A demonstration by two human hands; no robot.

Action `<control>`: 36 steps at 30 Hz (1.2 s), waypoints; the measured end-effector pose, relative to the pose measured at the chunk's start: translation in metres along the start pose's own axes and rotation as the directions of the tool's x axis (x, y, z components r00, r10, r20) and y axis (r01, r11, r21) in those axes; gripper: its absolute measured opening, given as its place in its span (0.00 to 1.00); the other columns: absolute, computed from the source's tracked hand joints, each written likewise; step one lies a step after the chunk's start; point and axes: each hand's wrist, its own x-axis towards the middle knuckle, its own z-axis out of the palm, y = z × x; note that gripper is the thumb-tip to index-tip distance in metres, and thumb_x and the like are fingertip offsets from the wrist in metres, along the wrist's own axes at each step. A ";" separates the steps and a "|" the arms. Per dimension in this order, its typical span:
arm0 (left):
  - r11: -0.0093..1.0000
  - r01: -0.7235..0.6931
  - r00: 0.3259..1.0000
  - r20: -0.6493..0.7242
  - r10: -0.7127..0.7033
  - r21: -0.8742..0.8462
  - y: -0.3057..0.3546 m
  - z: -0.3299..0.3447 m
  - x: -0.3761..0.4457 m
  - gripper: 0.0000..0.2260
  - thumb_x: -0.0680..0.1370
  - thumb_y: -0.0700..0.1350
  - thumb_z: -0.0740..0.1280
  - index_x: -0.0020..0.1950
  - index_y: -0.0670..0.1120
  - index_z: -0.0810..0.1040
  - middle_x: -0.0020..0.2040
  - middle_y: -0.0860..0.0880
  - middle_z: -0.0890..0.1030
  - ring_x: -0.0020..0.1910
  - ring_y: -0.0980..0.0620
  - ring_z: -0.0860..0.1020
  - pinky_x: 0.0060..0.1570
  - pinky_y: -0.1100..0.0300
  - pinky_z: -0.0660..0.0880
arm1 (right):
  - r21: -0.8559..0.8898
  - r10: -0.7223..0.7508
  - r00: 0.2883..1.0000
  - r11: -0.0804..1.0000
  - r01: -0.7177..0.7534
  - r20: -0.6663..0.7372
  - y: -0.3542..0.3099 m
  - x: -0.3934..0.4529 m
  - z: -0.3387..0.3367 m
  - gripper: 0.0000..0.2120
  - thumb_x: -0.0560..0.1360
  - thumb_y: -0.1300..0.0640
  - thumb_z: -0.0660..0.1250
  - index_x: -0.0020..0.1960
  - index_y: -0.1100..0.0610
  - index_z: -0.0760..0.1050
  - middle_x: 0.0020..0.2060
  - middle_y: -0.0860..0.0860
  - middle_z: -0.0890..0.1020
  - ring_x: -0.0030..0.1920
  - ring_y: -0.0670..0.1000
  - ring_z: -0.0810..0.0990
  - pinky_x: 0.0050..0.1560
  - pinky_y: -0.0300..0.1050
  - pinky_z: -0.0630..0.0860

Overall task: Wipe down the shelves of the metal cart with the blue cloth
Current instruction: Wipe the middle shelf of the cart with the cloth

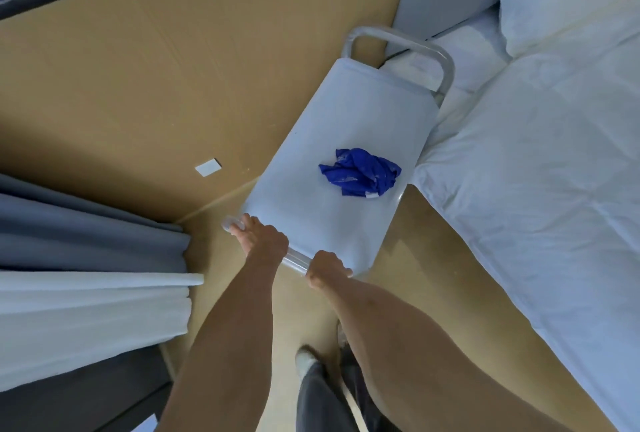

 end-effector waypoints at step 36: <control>0.400 0.200 0.957 0.091 -0.275 -0.894 0.287 0.077 -0.269 0.13 0.79 0.42 0.55 0.48 0.51 0.79 0.45 0.49 0.80 0.51 0.45 0.77 0.44 0.57 0.72 | -0.421 -0.452 0.813 0.860 0.288 -0.366 0.304 0.000 -0.113 0.18 0.80 0.56 0.61 0.70 0.55 0.69 0.66 0.57 0.73 0.68 0.58 0.69 0.70 0.52 0.67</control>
